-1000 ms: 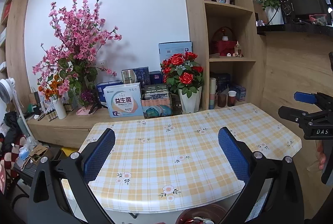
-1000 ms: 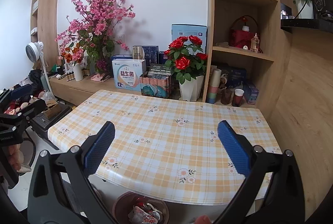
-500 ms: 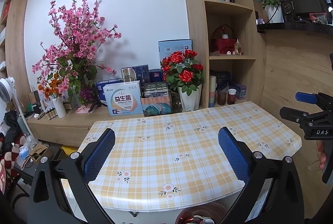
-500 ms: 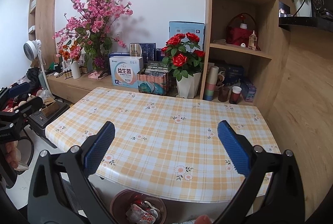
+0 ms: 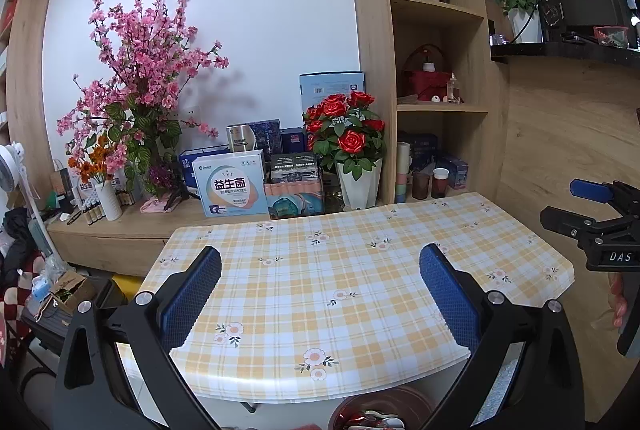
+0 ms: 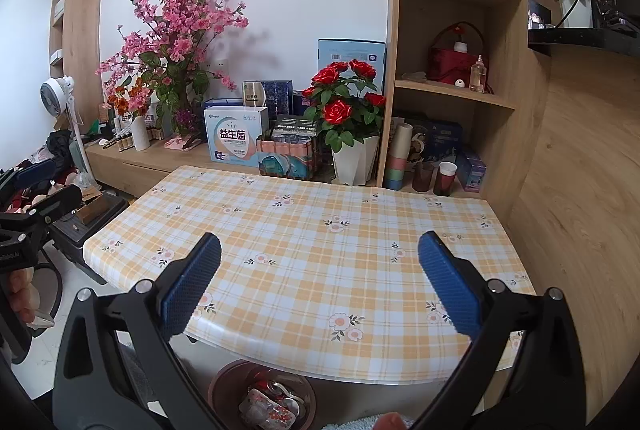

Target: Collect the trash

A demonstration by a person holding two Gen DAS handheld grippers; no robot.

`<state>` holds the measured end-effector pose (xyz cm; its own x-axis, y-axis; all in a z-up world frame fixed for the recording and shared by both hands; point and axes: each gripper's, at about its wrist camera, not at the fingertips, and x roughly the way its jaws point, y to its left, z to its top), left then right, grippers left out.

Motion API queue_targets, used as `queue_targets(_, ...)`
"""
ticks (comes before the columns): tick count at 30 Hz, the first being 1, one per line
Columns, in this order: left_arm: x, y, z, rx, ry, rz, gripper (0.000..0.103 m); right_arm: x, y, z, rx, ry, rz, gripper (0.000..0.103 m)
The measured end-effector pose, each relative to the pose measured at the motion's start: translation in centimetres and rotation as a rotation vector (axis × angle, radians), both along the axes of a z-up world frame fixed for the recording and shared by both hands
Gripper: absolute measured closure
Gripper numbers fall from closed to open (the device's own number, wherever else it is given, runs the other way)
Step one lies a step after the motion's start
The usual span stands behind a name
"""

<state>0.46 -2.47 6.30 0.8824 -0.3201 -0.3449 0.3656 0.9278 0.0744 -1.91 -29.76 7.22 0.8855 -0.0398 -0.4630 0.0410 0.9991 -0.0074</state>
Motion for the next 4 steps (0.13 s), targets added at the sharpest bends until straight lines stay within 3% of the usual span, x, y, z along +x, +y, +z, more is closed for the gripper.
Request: queue_targets(4, 0.01, 0.01, -0.02, 0.002, 0.003, 0.004, 0.006, -0.01, -0.03, -0.04, -0.002, 0.003, 0.001, 0.006)
